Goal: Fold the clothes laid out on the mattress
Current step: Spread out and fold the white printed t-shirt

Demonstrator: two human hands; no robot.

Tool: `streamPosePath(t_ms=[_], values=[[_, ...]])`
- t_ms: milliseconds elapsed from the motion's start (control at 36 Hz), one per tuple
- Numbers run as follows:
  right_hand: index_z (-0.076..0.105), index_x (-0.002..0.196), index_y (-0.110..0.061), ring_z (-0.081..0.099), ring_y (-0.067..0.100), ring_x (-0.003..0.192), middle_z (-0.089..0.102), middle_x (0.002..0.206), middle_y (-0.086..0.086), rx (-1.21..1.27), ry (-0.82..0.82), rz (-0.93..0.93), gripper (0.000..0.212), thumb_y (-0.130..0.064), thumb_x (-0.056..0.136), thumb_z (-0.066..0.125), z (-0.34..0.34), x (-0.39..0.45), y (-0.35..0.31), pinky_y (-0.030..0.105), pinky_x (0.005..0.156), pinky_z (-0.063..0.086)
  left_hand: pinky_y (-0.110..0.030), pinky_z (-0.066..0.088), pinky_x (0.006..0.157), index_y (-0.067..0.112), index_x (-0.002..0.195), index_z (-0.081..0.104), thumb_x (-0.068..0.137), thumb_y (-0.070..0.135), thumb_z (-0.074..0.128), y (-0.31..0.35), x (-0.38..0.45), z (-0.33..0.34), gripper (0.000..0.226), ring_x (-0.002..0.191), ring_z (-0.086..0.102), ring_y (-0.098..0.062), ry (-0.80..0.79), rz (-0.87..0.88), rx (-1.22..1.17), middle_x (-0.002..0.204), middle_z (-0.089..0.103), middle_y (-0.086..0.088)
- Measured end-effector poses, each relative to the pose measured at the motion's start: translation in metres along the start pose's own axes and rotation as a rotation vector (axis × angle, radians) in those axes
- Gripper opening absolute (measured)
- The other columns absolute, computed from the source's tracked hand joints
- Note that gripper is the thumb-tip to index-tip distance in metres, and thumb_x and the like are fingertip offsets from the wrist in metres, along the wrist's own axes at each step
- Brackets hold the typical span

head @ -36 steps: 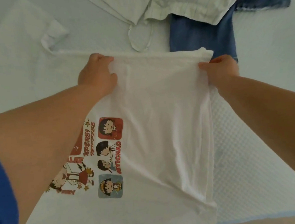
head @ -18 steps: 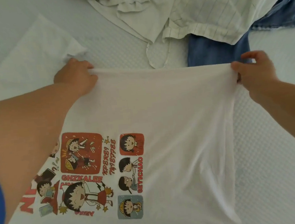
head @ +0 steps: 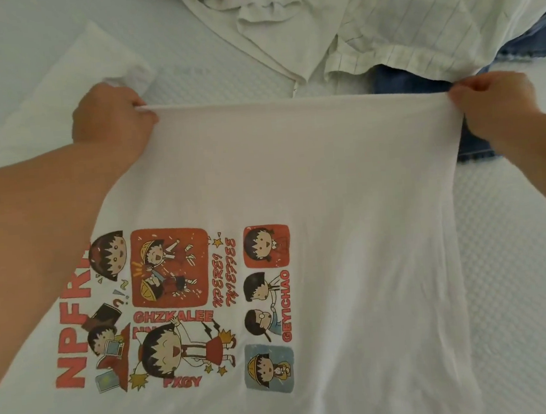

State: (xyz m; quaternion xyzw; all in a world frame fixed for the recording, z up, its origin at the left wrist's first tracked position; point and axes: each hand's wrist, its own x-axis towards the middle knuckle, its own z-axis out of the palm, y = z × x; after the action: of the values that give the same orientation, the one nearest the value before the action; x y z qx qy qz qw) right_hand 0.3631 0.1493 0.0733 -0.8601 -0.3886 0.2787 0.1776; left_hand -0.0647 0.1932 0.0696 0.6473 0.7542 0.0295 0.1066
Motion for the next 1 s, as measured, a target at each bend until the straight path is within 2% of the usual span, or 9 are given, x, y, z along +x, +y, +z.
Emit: streamPosePath(t_ms=[111, 194, 333, 417, 500, 611, 833, 917, 1000], values=[[0.065, 0.096, -0.013, 0.053, 0.03, 0.086, 0.055, 0.089, 0.008, -0.186, 0.02, -0.085, 0.024, -0.024, 0.091, 0.045, 0.017, 0.003, 0.001, 0.032, 0.073, 0.04, -0.043, 0.037, 0.101, 0.012, 0.127, 0.051, 0.083, 0.021, 0.059, 0.006, -0.006, 0.018, 0.046, 0.117, 0.048, -0.04, -0.029, -0.109, -0.027, 0.138, 0.039, -0.017], [0.062, 0.103, -0.012, 0.048, 0.024, 0.084, 0.052, 0.09, 0.006, -0.186, 0.054, -0.079, 0.026, -0.026, 0.09, 0.045, 0.022, 0.004, 0.003, 0.03, 0.072, 0.035, -0.044, 0.031, 0.105, 0.018, 0.142, 0.033, 0.084, 0.026, 0.059, 0.016, -0.019, 0.026, 0.064, 0.131, 0.036, -0.037, -0.08, -0.071, -0.028, 0.153, 0.019, -0.012], [0.053, 0.099, -0.021, 0.049, 0.015, 0.076, 0.05, 0.092, -0.003, 0.056, 0.106, 0.054, 0.018, -0.034, 0.087, 0.05, 0.023, -0.031, 0.021, 0.028, 0.061, 0.041, -0.047, 0.004, 0.116, 0.023, 0.149, 0.017, 0.09, 0.039, 0.051, 0.055, -0.086, 0.038, 0.07, 0.145, 0.002, -0.029, -0.18, 0.147, -0.077, 0.158, 0.005, -0.009], [0.044, 0.075, -0.025, 0.042, 0.012, 0.062, 0.046, 0.074, -0.006, 0.16, 0.101, 0.205, 0.018, -0.034, 0.088, 0.051, 0.025, -0.072, 0.054, 0.023, 0.05, 0.033, -0.04, -0.008, 0.113, 0.027, 0.149, 0.015, 0.091, 0.048, 0.039, 0.079, -0.15, 0.052, 0.067, 0.144, -0.007, -0.026, -0.314, 0.415, -0.095, 0.158, 0.001, -0.008], [0.058, 0.077, -0.022, 0.054, 0.019, 0.071, 0.056, 0.076, -0.003, 0.128, -0.013, 0.297, 0.022, -0.041, 0.086, 0.052, 0.017, -0.102, 0.093, 0.03, 0.062, 0.046, -0.04, -0.016, 0.111, 0.032, 0.149, 0.008, 0.089, 0.058, 0.027, 0.09, -0.187, 0.075, 0.069, 0.142, -0.019, -0.023, -0.461, 0.524, 0.01, 0.157, -0.011, -0.007], [0.066, 0.085, -0.022, 0.066, 0.024, 0.085, 0.07, 0.09, 0.001, 0.192, -0.254, 0.383, 0.024, -0.046, 0.079, 0.066, 0.009, -0.119, 0.116, 0.042, 0.083, 0.054, -0.043, -0.02, 0.109, 0.035, 0.147, -0.008, 0.083, 0.068, 0.016, 0.09, -0.192, 0.098, 0.076, 0.136, -0.031, -0.021, -0.449, 0.531, 0.144, 0.149, -0.031, -0.003], [0.066, 0.098, -0.016, 0.07, 0.019, 0.088, 0.072, 0.098, 0.0, 0.37, -0.652, 0.429, 0.034, -0.031, 0.07, 0.077, -0.005, -0.132, 0.125, 0.036, 0.076, 0.056, -0.043, -0.017, 0.11, 0.033, 0.149, -0.002, 0.075, 0.076, 0.029, 0.097, -0.195, 0.092, 0.091, 0.141, -0.023, -0.02, -0.453, 0.496, 0.158, 0.156, -0.017, -0.005], [0.067, 0.098, -0.01, 0.071, 0.02, 0.084, 0.073, 0.097, 0.006, 0.637, -0.764, 0.592, 0.039, -0.034, 0.068, 0.07, -0.01, -0.141, 0.138, 0.03, 0.06, 0.057, -0.041, -0.018, 0.109, 0.033, 0.149, 0.003, 0.075, 0.072, 0.034, 0.105, -0.203, 0.089, 0.09, 0.142, -0.02, -0.02, -0.448, 0.494, 0.13, 0.157, -0.014, -0.007], [0.066, 0.106, -0.007, 0.07, 0.024, 0.09, 0.072, 0.102, 0.009, 0.762, -0.793, 0.637, 0.036, -0.034, 0.082, 0.06, -0.015, -0.144, 0.158, 0.033, 0.063, 0.057, -0.039, -0.019, 0.109, 0.031, 0.149, 0.008, 0.081, 0.067, 0.041, 0.11, -0.213, 0.089, 0.084, 0.143, -0.018, -0.02, -0.428, 0.5, 0.109, 0.157, -0.011, -0.008]])
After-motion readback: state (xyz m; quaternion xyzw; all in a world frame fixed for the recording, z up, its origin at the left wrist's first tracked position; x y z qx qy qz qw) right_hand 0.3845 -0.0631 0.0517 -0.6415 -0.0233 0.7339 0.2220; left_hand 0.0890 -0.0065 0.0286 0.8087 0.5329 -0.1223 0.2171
